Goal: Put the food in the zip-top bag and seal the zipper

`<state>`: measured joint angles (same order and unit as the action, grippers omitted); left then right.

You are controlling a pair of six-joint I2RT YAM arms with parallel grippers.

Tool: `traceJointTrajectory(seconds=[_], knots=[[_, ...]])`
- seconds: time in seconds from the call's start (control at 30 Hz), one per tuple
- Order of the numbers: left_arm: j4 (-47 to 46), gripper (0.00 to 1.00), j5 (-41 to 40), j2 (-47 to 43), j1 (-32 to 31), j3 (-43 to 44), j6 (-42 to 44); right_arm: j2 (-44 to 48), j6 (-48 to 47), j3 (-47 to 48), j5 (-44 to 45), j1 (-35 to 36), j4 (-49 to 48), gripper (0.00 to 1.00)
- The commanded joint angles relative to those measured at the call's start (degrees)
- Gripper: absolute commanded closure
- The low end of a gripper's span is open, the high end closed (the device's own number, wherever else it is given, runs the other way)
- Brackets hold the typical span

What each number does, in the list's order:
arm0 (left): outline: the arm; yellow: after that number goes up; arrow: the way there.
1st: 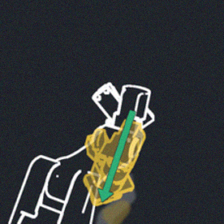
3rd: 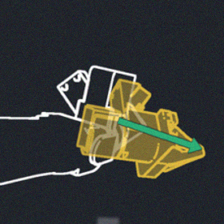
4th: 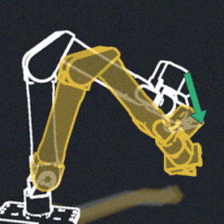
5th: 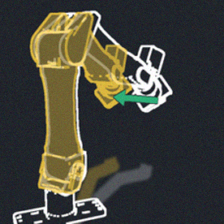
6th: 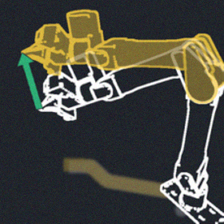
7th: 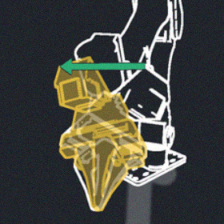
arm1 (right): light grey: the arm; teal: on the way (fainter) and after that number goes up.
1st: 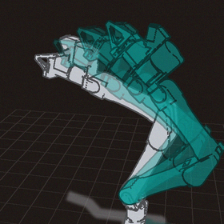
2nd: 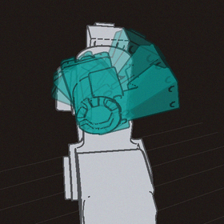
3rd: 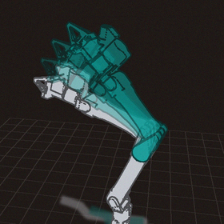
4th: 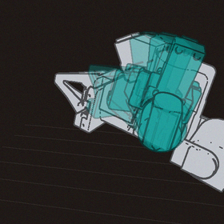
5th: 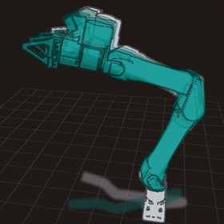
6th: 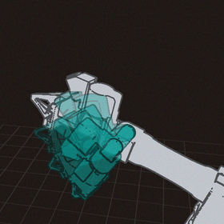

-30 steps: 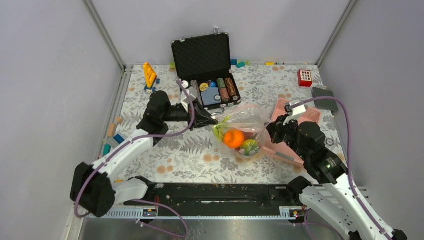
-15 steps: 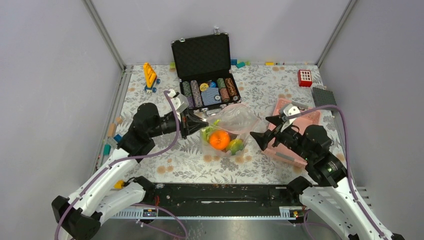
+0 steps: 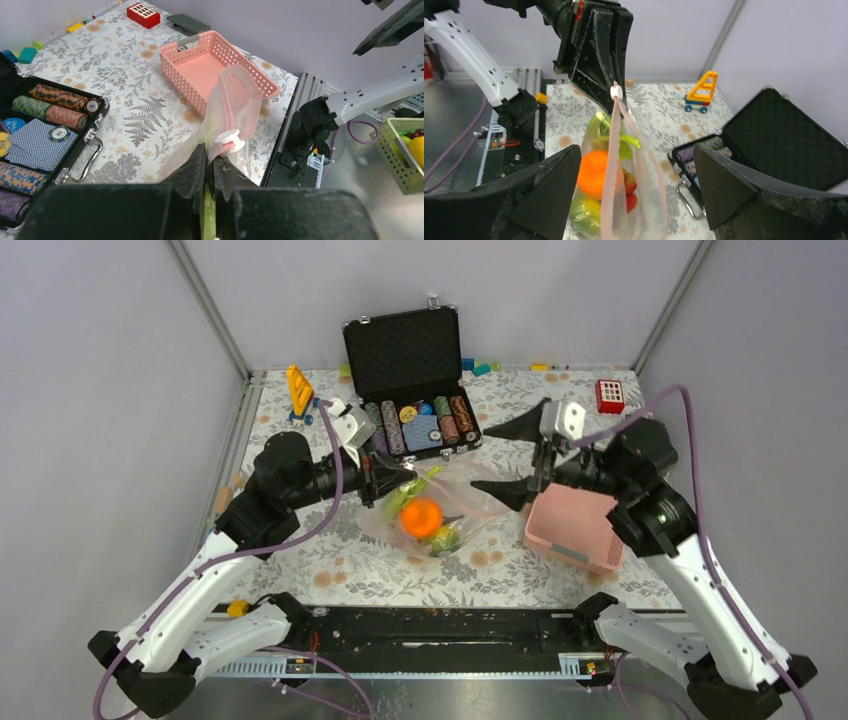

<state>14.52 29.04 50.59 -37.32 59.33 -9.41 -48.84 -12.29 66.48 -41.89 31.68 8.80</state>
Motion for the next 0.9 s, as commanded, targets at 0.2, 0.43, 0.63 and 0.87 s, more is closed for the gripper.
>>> traceJointTrajectory(seconds=[0.2, 0.43, 0.63, 0.87], knots=[[5.30, 1.00, -11.48, 4.66, -5.87, 13.21, 0.04, -12.61, -5.92, 14.42, 2.26, 9.37, 11.37, 0.19], [9.77, 1.00, -16.34, 8.34, -9.34, 16.33, 1.07, -17.75, -7.58, 18.71, 7.59, 12.73, 14.26, 0.39], [9.73, 1.00, -16.25, 8.43, -10.63, 16.41, 1.51, -19.40, -9.01, 18.73, 5.23, 12.94, 16.10, 0.49], [9.73, 1.00, -16.12, 8.82, -11.37, 16.43, 0.77, -21.06, -8.19, 17.80, 3.02, 13.58, 12.82, 0.59]])
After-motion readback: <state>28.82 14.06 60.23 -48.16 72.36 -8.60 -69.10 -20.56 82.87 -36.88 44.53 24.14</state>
